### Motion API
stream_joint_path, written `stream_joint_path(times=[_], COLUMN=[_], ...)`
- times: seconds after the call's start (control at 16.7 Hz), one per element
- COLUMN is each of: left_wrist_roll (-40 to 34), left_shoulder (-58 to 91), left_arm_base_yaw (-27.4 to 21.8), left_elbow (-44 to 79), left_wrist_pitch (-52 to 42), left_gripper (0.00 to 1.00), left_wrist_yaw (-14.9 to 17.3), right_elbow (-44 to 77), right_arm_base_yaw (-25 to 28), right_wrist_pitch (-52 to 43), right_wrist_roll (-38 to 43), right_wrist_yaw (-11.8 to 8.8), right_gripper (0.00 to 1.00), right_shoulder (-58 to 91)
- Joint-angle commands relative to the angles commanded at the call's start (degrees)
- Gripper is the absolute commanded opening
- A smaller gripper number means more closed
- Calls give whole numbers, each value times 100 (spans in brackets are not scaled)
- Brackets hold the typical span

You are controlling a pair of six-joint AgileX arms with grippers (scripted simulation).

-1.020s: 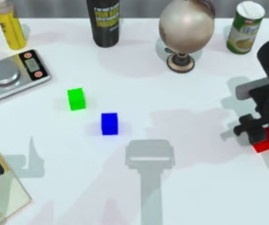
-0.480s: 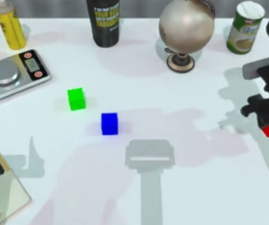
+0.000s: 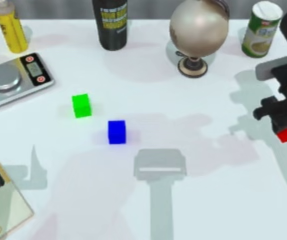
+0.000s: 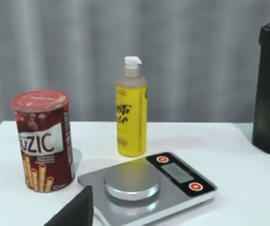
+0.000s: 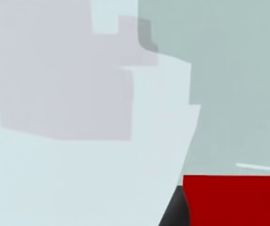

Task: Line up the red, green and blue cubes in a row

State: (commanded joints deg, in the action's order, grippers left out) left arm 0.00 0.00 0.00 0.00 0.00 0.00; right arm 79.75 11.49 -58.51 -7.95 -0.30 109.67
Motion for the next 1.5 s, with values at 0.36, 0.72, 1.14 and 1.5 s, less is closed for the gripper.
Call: stream_joint_path(times=[0.36, 0.72, 1.14, 1.5], left_wrist_roll=[0, 0, 0, 0], left_shoulder=[0, 0, 0, 0], left_arm_base_yaw=[0, 0, 0, 0], left_elbow=[0, 0, 0, 0], left_wrist_pitch=[0, 0, 0, 0], left_gripper=[100, 100, 100, 100], left_wrist_yaw=[0, 0, 0, 0], right_elbow=[1996, 5278, 8202, 8657], right_arm_base_yaw=[915, 2274, 3614, 3863], right_wrist_pitch=[-985, -2462, -3668, -3849], right_wrist_roll=[1392, 3450, 5486, 5877], right_wrist_yaw=[64, 106, 196, 239], right_gripper=[0, 0, 0, 0], right_shoulder=[1285, 3113, 4553, 4764])
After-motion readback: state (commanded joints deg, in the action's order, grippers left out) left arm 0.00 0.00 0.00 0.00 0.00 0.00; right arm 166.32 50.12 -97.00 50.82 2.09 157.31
